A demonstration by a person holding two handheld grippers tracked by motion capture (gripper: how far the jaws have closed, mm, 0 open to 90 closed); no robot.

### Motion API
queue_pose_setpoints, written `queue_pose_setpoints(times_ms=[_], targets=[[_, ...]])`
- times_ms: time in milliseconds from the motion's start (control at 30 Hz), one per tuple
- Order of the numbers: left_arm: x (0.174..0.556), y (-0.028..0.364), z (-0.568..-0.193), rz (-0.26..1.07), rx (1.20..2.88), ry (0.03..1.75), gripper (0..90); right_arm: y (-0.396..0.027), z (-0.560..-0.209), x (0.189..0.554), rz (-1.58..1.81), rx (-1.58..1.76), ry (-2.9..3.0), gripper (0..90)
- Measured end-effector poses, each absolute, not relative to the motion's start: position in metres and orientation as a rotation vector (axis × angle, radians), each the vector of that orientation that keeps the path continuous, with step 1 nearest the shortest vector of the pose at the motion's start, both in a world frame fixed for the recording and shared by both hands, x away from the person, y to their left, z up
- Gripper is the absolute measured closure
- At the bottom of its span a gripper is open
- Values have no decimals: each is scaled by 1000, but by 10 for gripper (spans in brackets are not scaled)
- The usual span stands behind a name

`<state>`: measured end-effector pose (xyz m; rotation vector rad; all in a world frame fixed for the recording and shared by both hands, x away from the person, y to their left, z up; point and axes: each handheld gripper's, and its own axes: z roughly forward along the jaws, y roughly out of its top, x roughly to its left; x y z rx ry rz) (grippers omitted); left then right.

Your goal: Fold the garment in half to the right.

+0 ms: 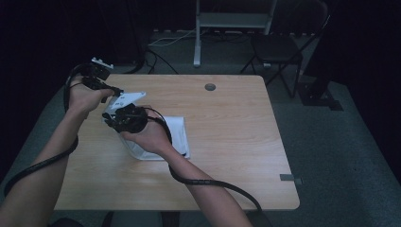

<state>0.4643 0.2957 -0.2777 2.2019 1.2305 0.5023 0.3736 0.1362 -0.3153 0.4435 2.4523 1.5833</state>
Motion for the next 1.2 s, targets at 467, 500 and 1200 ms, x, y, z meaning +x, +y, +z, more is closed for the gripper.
queue_pose_setpoints(times_ms=[467, 500, 1200], targets=[[469, 274, -279, 601, 2279, 1228, 850, 120, -318, 375, 1582, 483, 2446, 792], [469, 273, -279, 608, 2284, 1224, 850, 119, -317, 376, 1585, 492, 2442, 792], [476, 232, -281, 673, 2371, 1168, 849, 87, -320, 376, 1578, 548, 2416, 791]])
